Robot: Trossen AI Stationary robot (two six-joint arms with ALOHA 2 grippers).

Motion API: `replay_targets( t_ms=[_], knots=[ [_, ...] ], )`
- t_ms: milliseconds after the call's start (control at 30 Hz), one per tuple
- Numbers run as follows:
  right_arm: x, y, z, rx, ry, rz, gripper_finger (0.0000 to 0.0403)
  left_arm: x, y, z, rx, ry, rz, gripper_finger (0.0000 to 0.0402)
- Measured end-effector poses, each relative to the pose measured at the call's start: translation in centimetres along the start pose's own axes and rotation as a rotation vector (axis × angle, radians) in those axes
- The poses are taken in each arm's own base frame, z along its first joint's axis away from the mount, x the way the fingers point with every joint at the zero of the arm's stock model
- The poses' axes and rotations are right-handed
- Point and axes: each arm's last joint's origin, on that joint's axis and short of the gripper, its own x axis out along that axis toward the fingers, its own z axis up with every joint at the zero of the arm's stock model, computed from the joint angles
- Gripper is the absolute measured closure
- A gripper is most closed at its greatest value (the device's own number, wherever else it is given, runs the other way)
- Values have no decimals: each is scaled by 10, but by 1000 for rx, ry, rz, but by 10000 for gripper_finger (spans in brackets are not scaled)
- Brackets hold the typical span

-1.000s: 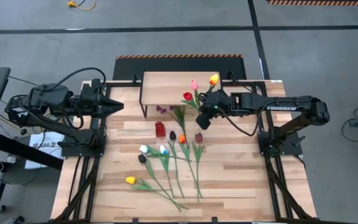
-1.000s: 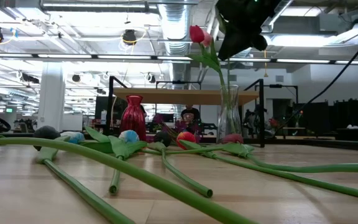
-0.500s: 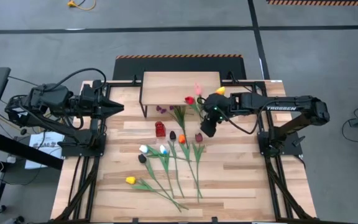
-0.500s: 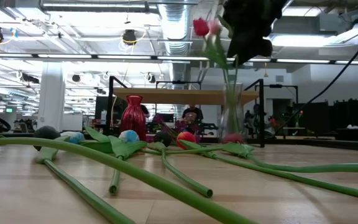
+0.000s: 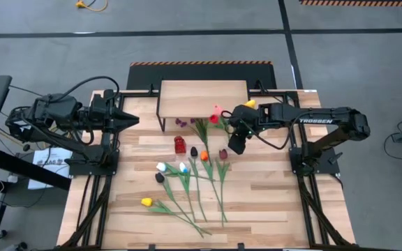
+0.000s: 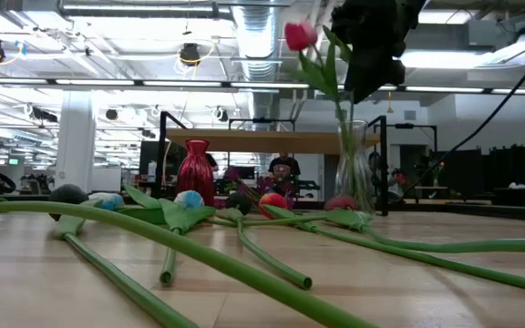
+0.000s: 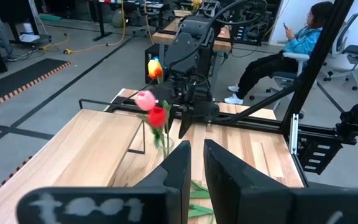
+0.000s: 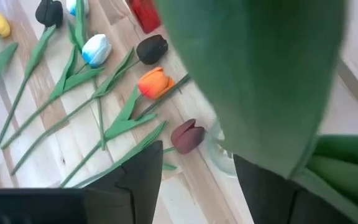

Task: Pick and place flowers into a vace then onto a shelf
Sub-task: Put the bottom orange tulip into the transparent vase, then put the dark red tulip into the transparent vase

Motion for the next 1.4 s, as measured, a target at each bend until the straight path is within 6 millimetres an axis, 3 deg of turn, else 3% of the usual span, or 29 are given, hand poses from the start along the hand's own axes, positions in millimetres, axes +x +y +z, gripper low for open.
replay_targets(
  t_ms=[233, 600, 1000, 1200, 1400],
  knots=[
    [0, -1, 0, -18, -1, -2, 214, 0, 0, 0, -1, 0, 0, 370],
    [0, -4, -6, -30, 63, -50, 169, 0, 0, 0, -2, 0, 1, 370],
    [-3, -9, -22, -14, 231, -103, 185, 0, 0, -1, 1, 8, 3, 370],
    [-7, -7, -35, 109, 340, -153, 192, 0, 0, -1, 3, 15, 4, 370],
    [-8, 18, -49, 296, 374, -167, 204, 0, 0, -1, 3, 14, 4, 370]
  ],
)
